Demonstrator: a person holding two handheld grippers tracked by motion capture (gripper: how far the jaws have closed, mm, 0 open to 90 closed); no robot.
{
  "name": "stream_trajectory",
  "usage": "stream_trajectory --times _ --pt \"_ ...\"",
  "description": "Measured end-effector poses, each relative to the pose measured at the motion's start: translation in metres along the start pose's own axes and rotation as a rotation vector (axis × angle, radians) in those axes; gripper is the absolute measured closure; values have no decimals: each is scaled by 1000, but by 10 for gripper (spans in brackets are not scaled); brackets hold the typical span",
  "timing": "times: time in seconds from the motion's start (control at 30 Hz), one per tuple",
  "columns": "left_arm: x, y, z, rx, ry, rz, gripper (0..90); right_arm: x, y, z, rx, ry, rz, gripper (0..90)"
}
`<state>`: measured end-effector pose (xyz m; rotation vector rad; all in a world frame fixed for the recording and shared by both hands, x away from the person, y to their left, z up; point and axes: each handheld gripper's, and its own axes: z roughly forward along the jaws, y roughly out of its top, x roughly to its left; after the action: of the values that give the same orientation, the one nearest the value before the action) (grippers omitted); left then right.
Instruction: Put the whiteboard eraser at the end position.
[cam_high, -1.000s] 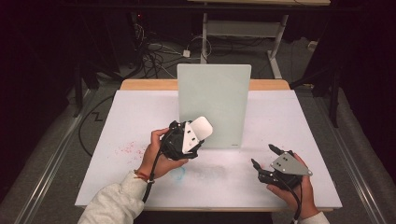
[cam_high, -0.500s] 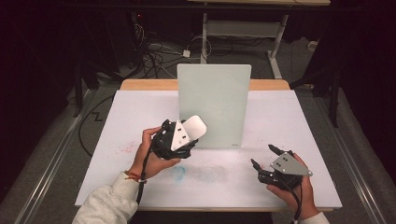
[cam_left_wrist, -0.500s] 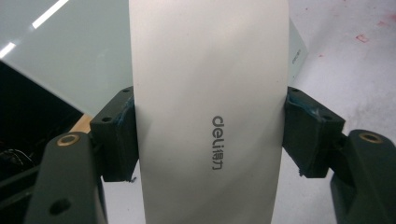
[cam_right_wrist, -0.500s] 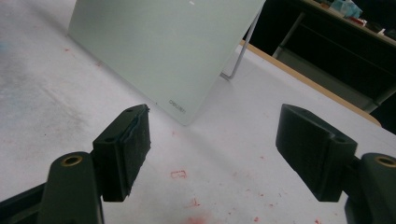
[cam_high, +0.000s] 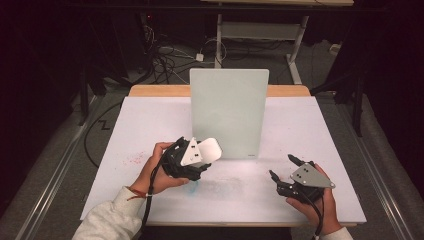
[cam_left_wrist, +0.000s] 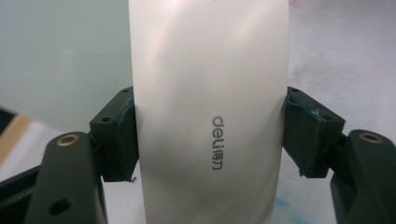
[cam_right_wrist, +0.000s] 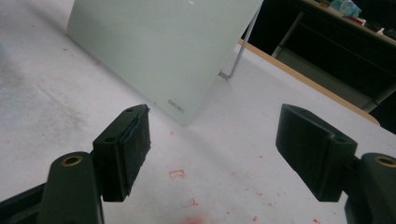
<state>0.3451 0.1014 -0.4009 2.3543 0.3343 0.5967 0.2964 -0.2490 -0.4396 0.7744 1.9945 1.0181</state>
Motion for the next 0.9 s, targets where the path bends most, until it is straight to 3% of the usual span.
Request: stream_trajectory --times 0.2,0.37,0.43,0.63,0.77,0.9 --pt "-17 6 24 103 -144 77 286 1 0 1 5 5 4 268" --pt "-36 12 48 220 -251 177 286 0 0 0 4 4 2 268" --pt "-41 15 54 249 -249 217 286 0 0 0 3 4 3 268" --pt "-46 19 68 277 -250 223 286 1 -1 1 10 8 2 268" --pt "-50 18 72 268 -229 213 235 1 -1 1 11 9 3 268" --pt "-49 18 67 212 -214 186 193 2 -1 1 11 11 4 268"
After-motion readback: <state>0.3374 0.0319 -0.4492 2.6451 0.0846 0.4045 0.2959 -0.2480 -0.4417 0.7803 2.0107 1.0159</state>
